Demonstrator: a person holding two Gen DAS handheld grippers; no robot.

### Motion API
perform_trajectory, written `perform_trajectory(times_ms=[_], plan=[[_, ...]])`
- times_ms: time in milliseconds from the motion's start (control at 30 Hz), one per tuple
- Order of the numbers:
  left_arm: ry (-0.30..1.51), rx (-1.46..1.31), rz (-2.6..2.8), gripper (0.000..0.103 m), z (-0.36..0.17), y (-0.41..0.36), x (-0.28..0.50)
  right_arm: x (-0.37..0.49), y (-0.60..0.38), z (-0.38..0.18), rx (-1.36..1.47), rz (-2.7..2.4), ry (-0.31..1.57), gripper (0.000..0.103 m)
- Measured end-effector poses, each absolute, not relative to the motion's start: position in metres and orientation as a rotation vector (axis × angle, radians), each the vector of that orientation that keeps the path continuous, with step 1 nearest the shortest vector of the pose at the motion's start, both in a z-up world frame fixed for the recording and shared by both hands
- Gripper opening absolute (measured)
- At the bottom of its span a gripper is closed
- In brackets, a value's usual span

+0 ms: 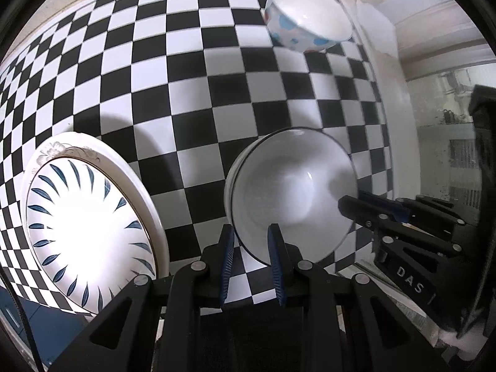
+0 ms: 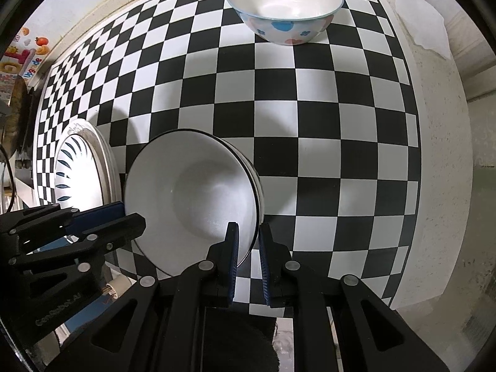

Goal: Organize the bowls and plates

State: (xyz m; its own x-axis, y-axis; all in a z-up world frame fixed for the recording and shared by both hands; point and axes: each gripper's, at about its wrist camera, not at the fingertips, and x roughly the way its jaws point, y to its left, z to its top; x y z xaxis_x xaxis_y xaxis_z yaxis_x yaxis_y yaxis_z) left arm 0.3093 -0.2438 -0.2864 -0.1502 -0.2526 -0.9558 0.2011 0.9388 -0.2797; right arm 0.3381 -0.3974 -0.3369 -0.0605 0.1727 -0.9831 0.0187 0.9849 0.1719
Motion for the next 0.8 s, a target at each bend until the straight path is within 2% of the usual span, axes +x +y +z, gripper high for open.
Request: perform_trajectory(times_ms=[433, 500, 567, 600, 800], plan=[[1.479, -0.004, -0.355, 0.024, -0.223, -0.248, 0.333, 0.342, -0.422, -0.274, 0.241, 0.165, 1.487, 0.017], [1.478, -0.024, -0.357, 0.024, -0.220, -0.250, 0.348, 0.349, -0.431, -0.264, 0.256, 0.156, 1.466, 0.026], [1.486, -0.049, -0.360, 0.024, -0.221, -0.253, 0.365, 0.361, -0.444, -0.255, 0.286, 0.149, 1.442, 0.044], [1.489, -0.061, -0.358, 0.024, -0.221, -0.256, 0.376, 0.368, -0.448, -0.254, 0.300, 0.146, 1.433, 0.048], [1.526, -0.126, -0.350, 0.024, -0.239, -0.273, 0.442, 0.425, -0.491, -0.263, 0.407, 0.088, 1.407, 0.050]])
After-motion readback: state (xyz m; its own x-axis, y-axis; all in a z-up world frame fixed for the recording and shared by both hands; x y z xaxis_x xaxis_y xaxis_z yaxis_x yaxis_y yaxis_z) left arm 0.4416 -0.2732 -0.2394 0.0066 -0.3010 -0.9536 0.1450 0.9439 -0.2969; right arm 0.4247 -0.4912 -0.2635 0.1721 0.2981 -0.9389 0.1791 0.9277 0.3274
